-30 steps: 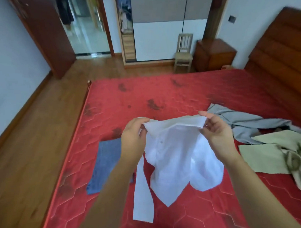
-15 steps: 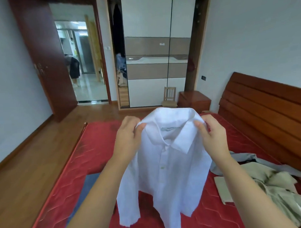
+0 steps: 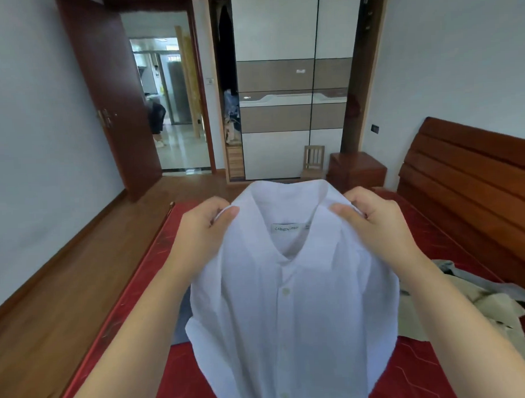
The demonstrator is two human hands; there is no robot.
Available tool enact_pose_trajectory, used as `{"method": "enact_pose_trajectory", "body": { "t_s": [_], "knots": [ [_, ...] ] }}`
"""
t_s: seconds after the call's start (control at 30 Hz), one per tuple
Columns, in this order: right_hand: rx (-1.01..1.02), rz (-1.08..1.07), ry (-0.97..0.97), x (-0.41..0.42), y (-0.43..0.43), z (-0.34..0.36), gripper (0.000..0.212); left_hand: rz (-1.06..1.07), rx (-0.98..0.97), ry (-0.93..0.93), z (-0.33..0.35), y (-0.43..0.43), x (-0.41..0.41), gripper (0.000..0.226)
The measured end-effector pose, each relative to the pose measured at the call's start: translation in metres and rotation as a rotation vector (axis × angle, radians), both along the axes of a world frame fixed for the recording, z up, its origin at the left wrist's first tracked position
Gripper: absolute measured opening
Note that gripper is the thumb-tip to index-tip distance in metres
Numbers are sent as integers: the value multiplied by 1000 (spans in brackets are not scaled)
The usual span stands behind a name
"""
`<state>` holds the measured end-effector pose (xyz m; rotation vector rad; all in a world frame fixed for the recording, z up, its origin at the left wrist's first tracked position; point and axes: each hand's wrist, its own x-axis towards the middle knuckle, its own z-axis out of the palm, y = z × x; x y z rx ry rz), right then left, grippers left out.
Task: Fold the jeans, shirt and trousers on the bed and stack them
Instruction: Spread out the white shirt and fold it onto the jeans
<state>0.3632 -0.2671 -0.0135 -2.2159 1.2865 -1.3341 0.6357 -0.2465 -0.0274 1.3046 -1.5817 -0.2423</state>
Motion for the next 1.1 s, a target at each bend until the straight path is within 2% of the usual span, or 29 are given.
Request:
{"method": "enact_pose_trajectory", "body": {
  "t_s": [0.1,0.2,0.43,0.63,0.77,1.0,1.1],
  "knots": [
    [119,-3,-1,3,-24,-42,16,-20,135,-91,-44,-24,5,26],
    [281,-37,-19,12,-55,-96,16,-32,286,-100,-104,-54,9,32],
    [640,-121,29,43,-150,-227,20,54,628,46,-248,-143,20,20],
    [825,-215,122,62,-221,-330,13,93,882,102,-341,-215,26,19],
    [905,-234,95,69,-272,-397,10,164,952,86,-399,-265,24,18],
    [930,-175,54,64,-363,-513,6,313,1005,134,-508,-338,21,13],
    [998,-151,32,66,-381,-562,14,358,1027,103,-557,-346,20,7]
  ]
}}
